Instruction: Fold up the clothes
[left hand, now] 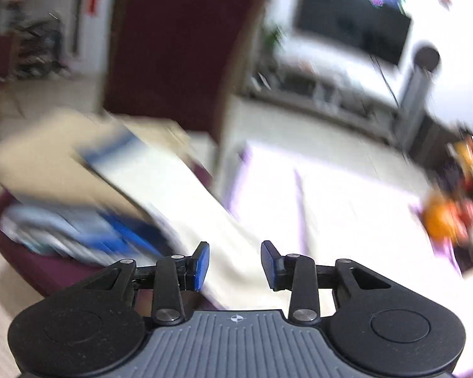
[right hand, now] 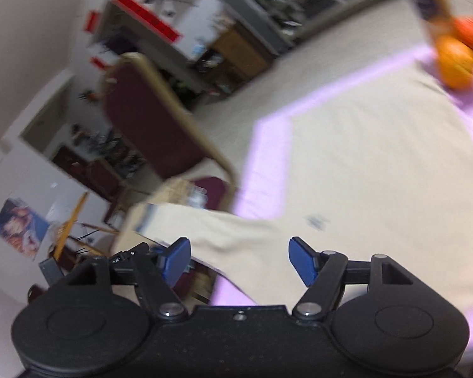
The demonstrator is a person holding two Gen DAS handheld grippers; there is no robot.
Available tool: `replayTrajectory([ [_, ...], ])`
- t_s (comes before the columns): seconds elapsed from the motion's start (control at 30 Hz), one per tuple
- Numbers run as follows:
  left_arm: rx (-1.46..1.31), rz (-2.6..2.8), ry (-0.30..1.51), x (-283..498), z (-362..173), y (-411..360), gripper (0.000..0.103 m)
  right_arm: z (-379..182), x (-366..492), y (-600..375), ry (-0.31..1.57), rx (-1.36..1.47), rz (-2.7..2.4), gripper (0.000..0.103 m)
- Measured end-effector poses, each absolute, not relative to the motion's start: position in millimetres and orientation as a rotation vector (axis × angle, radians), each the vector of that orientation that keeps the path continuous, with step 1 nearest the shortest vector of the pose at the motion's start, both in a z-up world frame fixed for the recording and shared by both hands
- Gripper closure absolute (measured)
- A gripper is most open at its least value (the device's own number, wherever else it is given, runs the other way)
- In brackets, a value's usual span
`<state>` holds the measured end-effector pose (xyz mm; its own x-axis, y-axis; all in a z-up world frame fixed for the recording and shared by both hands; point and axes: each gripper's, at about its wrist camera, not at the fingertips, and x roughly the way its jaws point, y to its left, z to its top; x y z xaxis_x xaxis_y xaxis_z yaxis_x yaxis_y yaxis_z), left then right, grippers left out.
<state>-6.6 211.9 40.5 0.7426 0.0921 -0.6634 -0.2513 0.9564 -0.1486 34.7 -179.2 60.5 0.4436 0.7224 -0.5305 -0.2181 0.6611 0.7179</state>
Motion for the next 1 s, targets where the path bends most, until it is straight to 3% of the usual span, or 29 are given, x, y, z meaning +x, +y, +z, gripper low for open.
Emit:
replayTrajectory([
  [0.07, -0.225, 0.169, 0.804, 12.5, 9.2, 183.5, 0.079, 27.9, 35.3, -200.3, 0.999, 0.671, 0.559, 0.042],
  [0.1, -0.215, 0.166, 0.851, 24.0, -2.5, 173.0, 0.082, 12.3, 37.9, -207.8, 1.024, 0.69, 0.53, 0.059],
  [0.17, -0.181, 0.173, 0.923, 44.6, -22.4, 152.2, 0.086, -16.9, 48.4, -216.2, 1.067, 0.713, 0.476, 0.072],
  [0.33, -0.141, 0.091, 0.877, 69.8, -40.4, 122.1, 0.086, -71.7, 83.2, -223.5, 1.151, 0.768, 0.374, 0.072],
  [0.5, -0.238, 0.128, 0.98, 96.7, -81.2, 142.4, 0.083, -107.7, 100.0, -231.0, 1.228, 0.885, 0.351, 0.077],
  [0.7, -0.382, 0.462, 1.003, 46.4, -74.6, 213.3, 0.089, -121.6, 95.8, -268.0, 1.188, 1.058, 0.278, 0.076],
  [0.77, -0.329, 0.528, 1.009, 30.1, -71.1, 219.6, 0.088, -123.0, 90.5, -279.1, 1.167, 1.106, 0.242, 0.077],
  [0.87, -0.222, 0.661, 0.992, 10.2, -63.8, 216.3, 0.095, -110.8, 79.7, -281.8, 1.126, 1.024, 0.174, 0.072],
  [1.0, -0.307, 0.539, 0.875, -15.3, -37.7, 200.5, 0.088, -90.0, 64.2, -270.6, 1.056, 0.879, 0.204, 0.067],
])
